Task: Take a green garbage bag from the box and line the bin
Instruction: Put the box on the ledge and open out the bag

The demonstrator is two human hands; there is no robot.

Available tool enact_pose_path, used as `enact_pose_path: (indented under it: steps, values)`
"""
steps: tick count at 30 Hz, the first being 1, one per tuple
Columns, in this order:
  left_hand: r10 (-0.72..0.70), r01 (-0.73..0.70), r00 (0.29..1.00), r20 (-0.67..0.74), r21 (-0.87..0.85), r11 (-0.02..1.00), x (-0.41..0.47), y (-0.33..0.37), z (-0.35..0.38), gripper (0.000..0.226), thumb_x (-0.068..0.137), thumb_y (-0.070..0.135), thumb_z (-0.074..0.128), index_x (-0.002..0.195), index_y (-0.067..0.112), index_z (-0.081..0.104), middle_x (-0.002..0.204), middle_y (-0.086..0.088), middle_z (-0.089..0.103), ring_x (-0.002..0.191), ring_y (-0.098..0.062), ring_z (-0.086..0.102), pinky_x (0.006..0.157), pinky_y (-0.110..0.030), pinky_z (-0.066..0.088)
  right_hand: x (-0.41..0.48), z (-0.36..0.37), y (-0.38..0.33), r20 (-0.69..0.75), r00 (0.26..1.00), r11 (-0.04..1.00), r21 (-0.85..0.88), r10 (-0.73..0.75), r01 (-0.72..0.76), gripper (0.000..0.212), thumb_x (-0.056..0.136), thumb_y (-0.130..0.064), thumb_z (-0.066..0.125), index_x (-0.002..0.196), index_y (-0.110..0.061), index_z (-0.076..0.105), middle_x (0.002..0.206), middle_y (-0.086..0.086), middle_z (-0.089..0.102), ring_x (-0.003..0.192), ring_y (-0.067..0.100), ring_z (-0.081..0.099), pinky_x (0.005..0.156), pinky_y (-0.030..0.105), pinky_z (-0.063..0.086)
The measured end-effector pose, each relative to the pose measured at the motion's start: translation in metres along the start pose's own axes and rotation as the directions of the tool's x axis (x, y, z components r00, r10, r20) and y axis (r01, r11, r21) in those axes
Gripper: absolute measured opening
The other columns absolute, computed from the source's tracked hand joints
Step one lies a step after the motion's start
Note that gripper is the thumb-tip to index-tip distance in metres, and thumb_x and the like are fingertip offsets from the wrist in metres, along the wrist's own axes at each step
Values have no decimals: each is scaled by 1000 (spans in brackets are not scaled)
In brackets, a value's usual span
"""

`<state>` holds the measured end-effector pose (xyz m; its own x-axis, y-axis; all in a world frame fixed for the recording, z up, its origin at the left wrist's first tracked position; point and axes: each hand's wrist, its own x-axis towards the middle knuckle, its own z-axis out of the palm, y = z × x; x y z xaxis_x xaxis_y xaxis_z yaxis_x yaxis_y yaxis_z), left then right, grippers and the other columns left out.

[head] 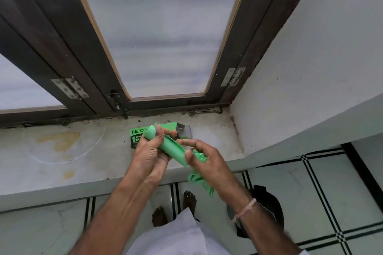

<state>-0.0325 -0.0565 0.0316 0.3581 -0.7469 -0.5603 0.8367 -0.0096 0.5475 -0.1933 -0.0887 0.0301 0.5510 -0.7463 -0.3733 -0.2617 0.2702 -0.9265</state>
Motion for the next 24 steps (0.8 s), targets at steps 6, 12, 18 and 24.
enact_pose_path:
  steps: [6,12,18,24]
  values:
    - [-4,7,998,-58,47,999,5,-15,7,30,78,29,67,94,4,60,89,-15,72,85,-20,74,69,-34,66,4,1,9,-141,982,992,-25,-127,124,43,81,-34,85,123,-34,75,101,-24,74,81,14,74,70,41,66]
    - [504,-236,815,285,959,-160,15,6,-34,91,70,58,83,147,27,46,154,-4,43,135,-29,41,100,-43,44,12,-34,19,-358,933,987,133,-37,91,27,91,-23,77,117,-26,78,111,1,77,86,15,77,58,27,59]
    - [343,-120,911,229,943,-312,43,25,-73,77,75,62,75,143,29,56,142,-16,53,129,-39,49,91,-52,50,29,-58,38,-389,916,995,-43,-96,86,25,92,-22,76,116,-26,79,114,-6,77,98,15,75,66,25,61]
    - [337,-304,881,333,943,-136,37,33,-64,66,78,43,82,139,24,62,118,-4,57,101,-18,57,79,-30,45,33,-69,39,-237,958,977,-179,-160,119,27,92,-22,76,119,-24,79,115,-14,77,106,2,70,82,22,60]
